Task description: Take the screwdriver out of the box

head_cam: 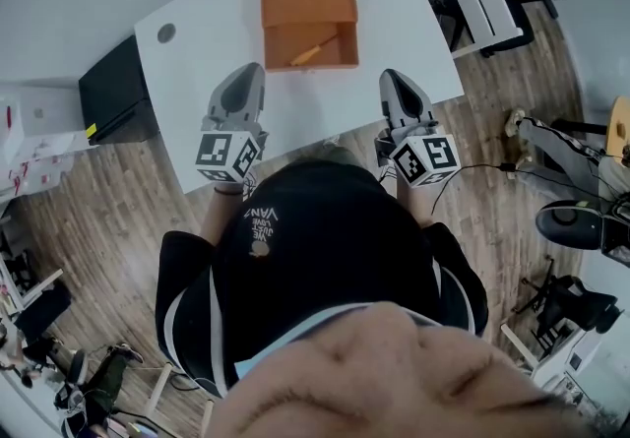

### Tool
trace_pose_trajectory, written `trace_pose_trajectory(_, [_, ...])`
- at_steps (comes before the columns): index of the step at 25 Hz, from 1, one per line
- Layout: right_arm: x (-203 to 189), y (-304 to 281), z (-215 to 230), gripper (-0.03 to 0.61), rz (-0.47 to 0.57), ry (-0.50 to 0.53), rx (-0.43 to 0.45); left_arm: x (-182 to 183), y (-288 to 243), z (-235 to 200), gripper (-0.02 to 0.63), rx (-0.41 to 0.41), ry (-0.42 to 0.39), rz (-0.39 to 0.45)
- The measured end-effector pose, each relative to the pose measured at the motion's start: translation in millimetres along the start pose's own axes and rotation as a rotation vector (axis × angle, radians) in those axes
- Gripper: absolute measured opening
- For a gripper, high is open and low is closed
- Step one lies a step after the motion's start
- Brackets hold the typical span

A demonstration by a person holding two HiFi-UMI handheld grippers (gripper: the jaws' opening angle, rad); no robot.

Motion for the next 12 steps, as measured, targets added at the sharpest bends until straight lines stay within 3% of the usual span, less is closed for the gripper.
trace_pose_trajectory(12, [4.8, -33.0, 26.0, 0.012, -0.017, -0.013, 0.054, 5.1, -37.8, -1.4, 0.023, 0.018, -0.032, -0.017])
Point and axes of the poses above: the fingertips, and each gripper's own axes: y backward along the fingers, z to its right, x out of its top, the point moved 10 cm from there along y, backward along the fingers, and after that the axes turned 3 degrees about -x, right-handed, at the moved point
